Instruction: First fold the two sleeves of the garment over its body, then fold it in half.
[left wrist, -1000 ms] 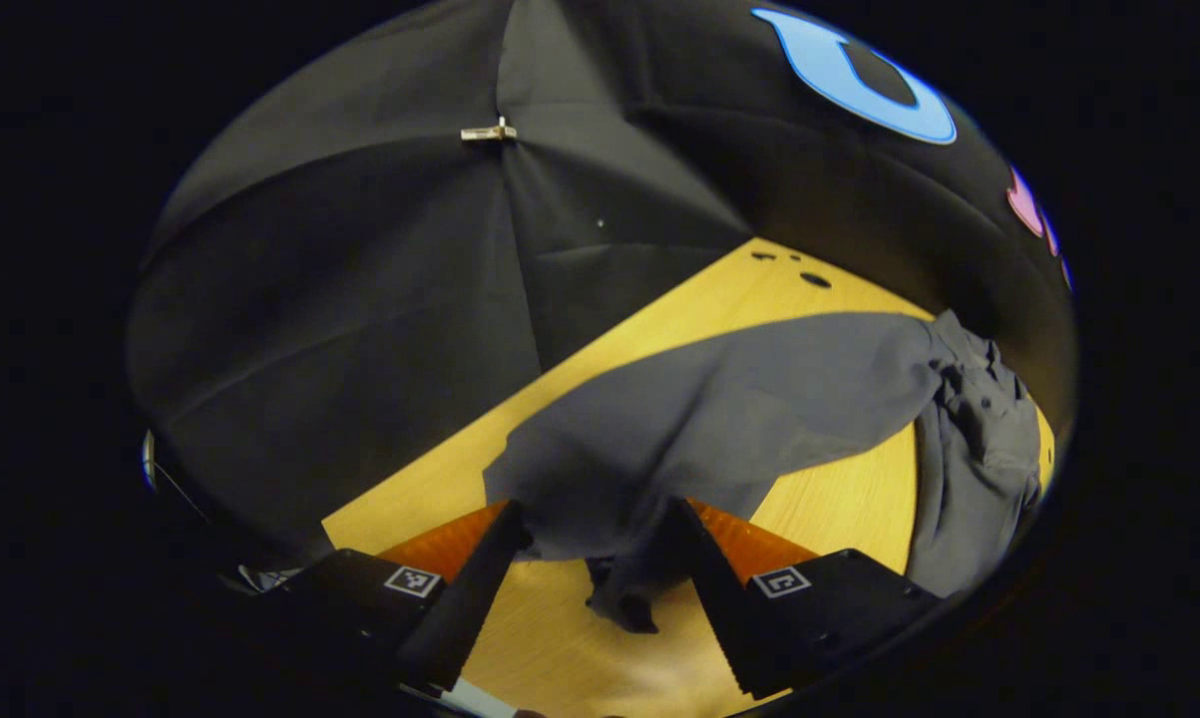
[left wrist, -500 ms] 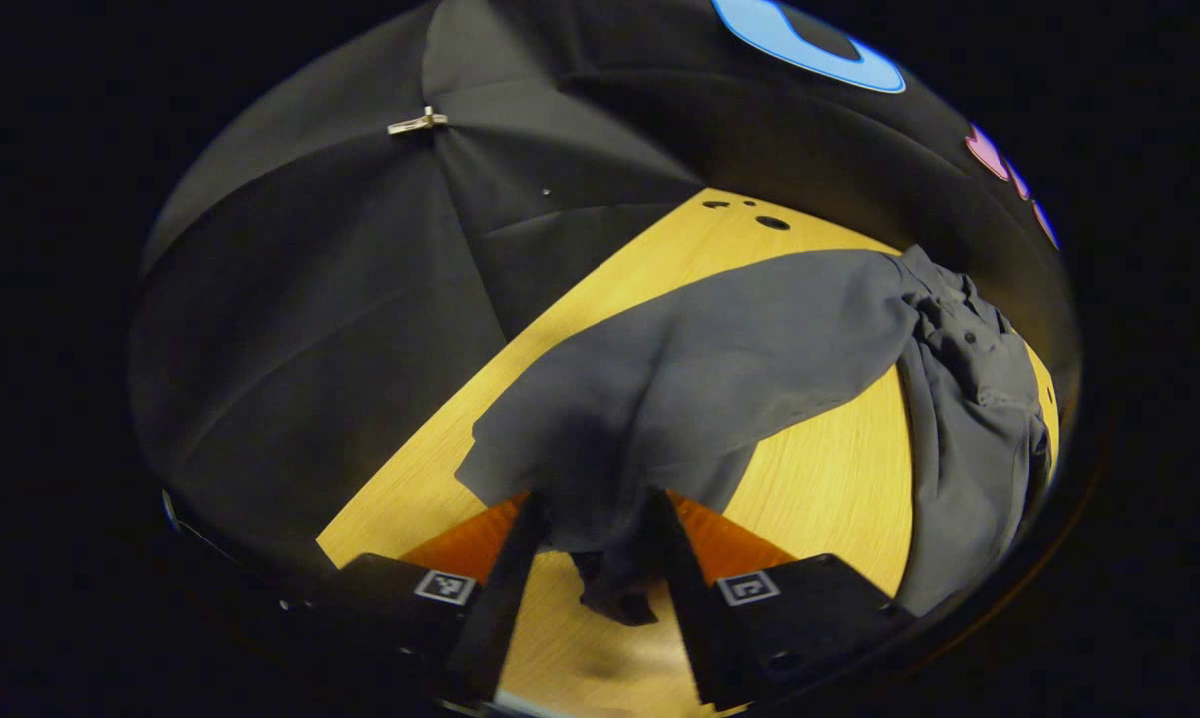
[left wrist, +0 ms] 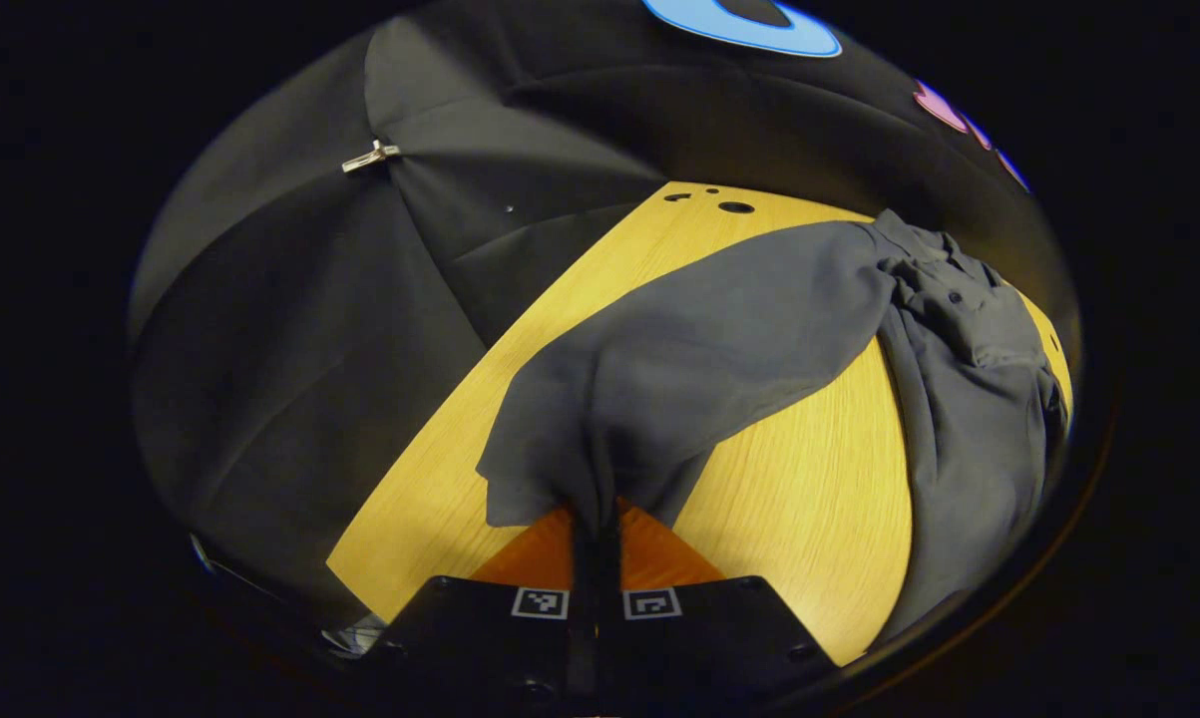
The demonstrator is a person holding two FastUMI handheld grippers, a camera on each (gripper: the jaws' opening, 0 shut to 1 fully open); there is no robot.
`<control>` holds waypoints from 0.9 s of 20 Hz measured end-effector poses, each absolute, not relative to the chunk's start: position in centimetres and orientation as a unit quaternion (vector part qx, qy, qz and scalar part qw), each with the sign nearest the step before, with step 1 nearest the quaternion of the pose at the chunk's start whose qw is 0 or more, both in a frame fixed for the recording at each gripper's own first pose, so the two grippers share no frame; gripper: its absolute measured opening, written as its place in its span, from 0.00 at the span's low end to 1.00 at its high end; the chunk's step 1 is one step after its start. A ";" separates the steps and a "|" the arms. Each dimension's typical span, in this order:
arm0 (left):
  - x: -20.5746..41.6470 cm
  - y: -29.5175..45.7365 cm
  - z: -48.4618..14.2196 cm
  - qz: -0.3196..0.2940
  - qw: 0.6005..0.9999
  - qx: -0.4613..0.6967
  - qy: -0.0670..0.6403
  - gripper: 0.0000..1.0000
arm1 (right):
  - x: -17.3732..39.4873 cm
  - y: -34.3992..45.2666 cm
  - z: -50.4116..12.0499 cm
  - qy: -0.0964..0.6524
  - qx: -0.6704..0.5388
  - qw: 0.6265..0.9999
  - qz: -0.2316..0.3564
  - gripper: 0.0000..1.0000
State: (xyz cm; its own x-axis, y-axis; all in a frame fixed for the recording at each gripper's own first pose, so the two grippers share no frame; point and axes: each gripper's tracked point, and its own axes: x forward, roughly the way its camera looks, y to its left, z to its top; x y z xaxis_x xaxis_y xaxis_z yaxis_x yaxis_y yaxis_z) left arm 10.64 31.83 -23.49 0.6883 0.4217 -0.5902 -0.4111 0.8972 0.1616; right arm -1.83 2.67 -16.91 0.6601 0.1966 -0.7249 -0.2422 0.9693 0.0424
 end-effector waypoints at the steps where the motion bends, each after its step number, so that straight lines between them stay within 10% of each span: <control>1: 10.7 31.7 -23.1 0.235 0.921 -0.007 0.312 0.06 | -1.5 2.0 -16.8 0.390 -0.022 0.913 0.114 0.99; 18: 20.6 16.8 -5.6 0.141 0.979 0.001 0.149 0.05 | 1.3 -10.3 -19.7 0.396 0.082 0.915 0.018 0.98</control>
State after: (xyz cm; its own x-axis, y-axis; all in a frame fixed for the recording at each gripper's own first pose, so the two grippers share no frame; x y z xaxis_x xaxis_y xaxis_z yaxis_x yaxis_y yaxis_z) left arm 20.57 16.75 -5.59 0.9159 0.2766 -0.2907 -0.2762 0.9601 0.0435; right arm 1.30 -10.34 -19.75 0.6865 0.0968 -0.7206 0.0325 0.9860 0.1634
